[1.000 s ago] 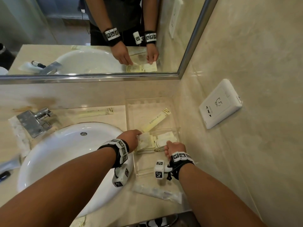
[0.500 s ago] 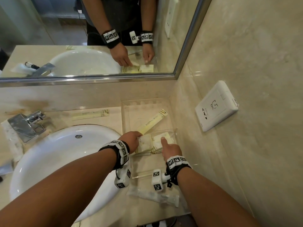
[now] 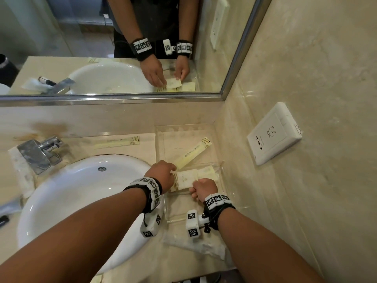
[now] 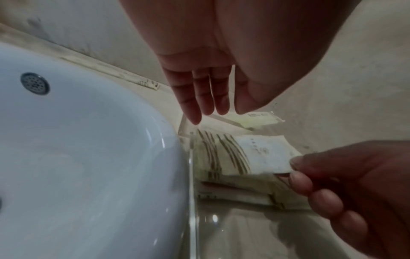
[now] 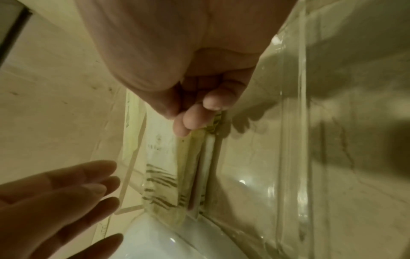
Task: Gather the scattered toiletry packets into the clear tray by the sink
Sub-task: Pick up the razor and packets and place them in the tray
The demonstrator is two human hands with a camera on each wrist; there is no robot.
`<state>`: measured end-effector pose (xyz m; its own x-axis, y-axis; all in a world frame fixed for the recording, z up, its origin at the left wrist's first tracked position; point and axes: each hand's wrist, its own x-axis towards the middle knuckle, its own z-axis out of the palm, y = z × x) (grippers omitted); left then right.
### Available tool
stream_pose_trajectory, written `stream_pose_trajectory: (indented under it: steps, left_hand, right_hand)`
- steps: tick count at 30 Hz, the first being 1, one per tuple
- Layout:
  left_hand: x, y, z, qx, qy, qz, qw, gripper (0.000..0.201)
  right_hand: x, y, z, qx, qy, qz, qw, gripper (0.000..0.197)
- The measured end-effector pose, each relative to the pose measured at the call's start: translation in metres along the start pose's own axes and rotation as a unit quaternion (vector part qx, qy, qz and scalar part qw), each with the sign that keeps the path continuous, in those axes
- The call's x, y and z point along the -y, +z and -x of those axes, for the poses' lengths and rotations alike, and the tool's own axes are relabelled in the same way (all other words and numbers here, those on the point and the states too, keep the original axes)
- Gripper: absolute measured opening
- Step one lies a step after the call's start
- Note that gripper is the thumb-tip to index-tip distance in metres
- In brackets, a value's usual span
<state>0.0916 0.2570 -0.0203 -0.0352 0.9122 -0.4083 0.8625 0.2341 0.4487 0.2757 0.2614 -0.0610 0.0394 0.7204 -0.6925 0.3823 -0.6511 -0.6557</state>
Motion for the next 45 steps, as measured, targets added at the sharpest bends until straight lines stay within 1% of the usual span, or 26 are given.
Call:
stream_pose_trajectory:
  steps: [3, 5, 7, 8, 9, 11, 12, 13, 14, 15, 17, 19, 24, 27, 30, 32, 36, 40, 45]
  left_hand:
    - [0.006, 0.002, 0.006, 0.019, 0.025, -0.058, 0.998, 0.036]
    - [0.008, 0.007, 0.012, 0.047, 0.053, -0.087, 0.994, 0.039]
    - [0.01, 0.013, 0.018, 0.081, 0.112, -0.146, 0.98, 0.043]
    - [0.011, 0.017, 0.021, 0.092, 0.143, -0.174, 0.97, 0.045]
    - [0.01, 0.02, 0.024, 0.099, 0.159, -0.19, 0.964, 0.048]
    - [0.008, 0.023, 0.029, 0.111, 0.161, -0.205, 0.959, 0.052]
    - [0.007, 0.024, 0.029, 0.119, 0.158, -0.212, 0.957, 0.053]
    - [0.006, 0.024, 0.03, 0.124, 0.154, -0.217, 0.956, 0.053]
    - [0.006, 0.024, 0.03, 0.128, 0.152, -0.221, 0.955, 0.054]
    - [0.006, 0.025, 0.029, 0.13, 0.151, -0.224, 0.954, 0.054]
    - [0.007, 0.026, 0.028, 0.131, 0.149, -0.226, 0.954, 0.053]
    - [0.007, 0.026, 0.027, 0.134, 0.149, -0.229, 0.953, 0.053]
    - [0.005, 0.025, 0.027, 0.133, 0.15, -0.225, 0.953, 0.052]
    - [0.007, 0.02, 0.029, 0.116, 0.146, -0.197, 0.962, 0.05]
    - [0.014, 0.015, 0.029, 0.066, 0.127, -0.141, 0.98, 0.045]
    - [0.021, 0.012, 0.03, 0.035, 0.117, -0.117, 0.986, 0.044]
    - [0.037, 0.002, 0.034, 0.005, 0.081, -0.077, 0.994, 0.04]
    - [0.06, -0.01, 0.042, -0.025, 0.054, -0.044, 0.997, 0.035]
    - [0.104, -0.035, 0.069, -0.07, 0.014, -0.026, 0.997, 0.022]
  right_hand:
    - [0.006, 0.009, 0.0, 0.011, 0.011, 0.0, 1.0, 0.016]
    - [0.009, 0.014, 0.002, 0.02, 0.006, -0.007, 1.0, 0.023]
    - [0.008, 0.017, 0.003, 0.03, -0.014, 0.022, 0.999, 0.019]
    - [0.007, 0.018, 0.003, 0.025, -0.019, 0.045, 0.998, 0.021]
    - [0.006, 0.019, 0.003, 0.015, -0.021, 0.063, 0.998, 0.028]
    - [0.006, 0.018, 0.004, -0.009, -0.03, 0.098, 0.995, 0.044]
    - [0.006, 0.015, 0.006, -0.03, -0.042, 0.137, 0.989, 0.051]
    - [0.007, 0.012, 0.008, -0.055, -0.059, 0.193, 0.978, 0.054]
    - [0.008, 0.007, 0.012, -0.077, -0.076, 0.242, 0.964, 0.053]
    - [0.008, 0.003, 0.014, -0.091, -0.087, 0.268, 0.955, 0.049]
    - [0.007, -0.005, 0.015, -0.111, -0.097, 0.282, 0.948, 0.041]
    - [0.004, -0.012, 0.013, -0.113, -0.095, 0.296, 0.944, 0.043]
    - [-0.005, -0.023, 0.006, -0.052, -0.08, 0.287, 0.953, 0.055]
    - [-0.002, -0.025, 0.008, -0.047, -0.103, 0.262, 0.959, 0.054]
    - [0.0, -0.03, 0.013, -0.067, -0.129, 0.233, 0.962, 0.047]
    - [-0.004, -0.032, 0.016, -0.073, -0.133, 0.217, 0.964, 0.045]
    - [-0.006, -0.028, 0.022, -0.088, -0.14, 0.214, 0.963, 0.043]
    - [0.003, -0.008, 0.033, -0.084, -0.159, 0.237, 0.955, 0.042]
    - [0.015, 0.04, 0.053, -0.053, -0.176, 0.231, 0.955, 0.038]
